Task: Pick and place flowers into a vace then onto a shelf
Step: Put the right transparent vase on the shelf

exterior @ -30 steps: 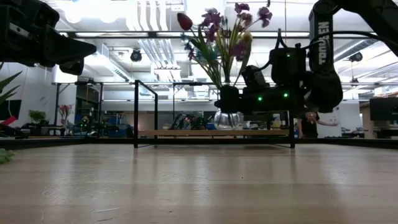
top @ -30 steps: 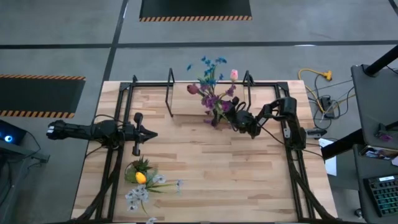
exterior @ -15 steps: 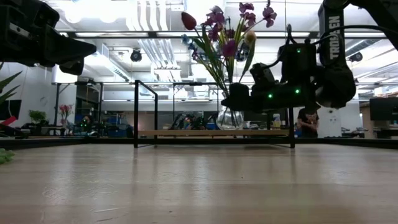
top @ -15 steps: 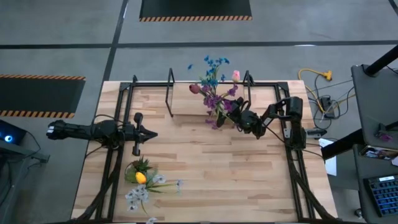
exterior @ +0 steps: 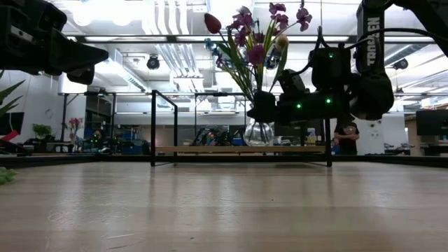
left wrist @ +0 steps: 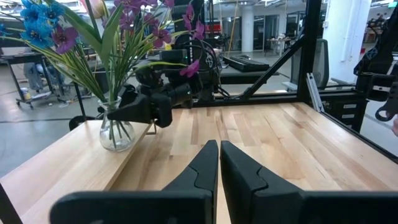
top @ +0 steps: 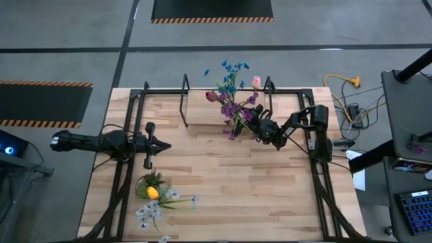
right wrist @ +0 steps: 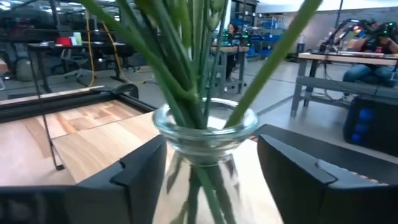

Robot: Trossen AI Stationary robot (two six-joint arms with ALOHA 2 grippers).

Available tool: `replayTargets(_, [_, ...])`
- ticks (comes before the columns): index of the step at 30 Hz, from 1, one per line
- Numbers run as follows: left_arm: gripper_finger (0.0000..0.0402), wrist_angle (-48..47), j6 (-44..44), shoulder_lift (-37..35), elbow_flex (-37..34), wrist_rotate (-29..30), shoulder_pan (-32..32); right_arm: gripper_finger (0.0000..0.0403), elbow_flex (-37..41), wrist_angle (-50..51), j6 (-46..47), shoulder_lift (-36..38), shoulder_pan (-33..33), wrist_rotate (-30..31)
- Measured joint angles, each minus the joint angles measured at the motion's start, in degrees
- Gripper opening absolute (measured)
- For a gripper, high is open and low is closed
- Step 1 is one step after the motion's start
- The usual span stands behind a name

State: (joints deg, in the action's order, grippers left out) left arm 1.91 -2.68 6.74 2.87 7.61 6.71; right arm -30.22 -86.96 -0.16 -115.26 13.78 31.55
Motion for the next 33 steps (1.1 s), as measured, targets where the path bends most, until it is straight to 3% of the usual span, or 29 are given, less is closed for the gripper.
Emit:
replayTargets(12, [0.0,-0.02,0.0,0.0,0.0,0.01,0.0,0.0136,0.25,-0.55,-1.23,0.09,-0.02,1.07])
replayTargets(25, [0.0,-0.02,0.0,0.0,0.0,0.01,-0.01,0.0141,2.53,-1.18,-1.07,0.35,-0.04,8.6])
replayTargets(33, [0.0,-0.02,0.0,0.0,0.0,0.0,0.01,0.0146,3.12,0.01,0.16,1.62,-0.34,17.42])
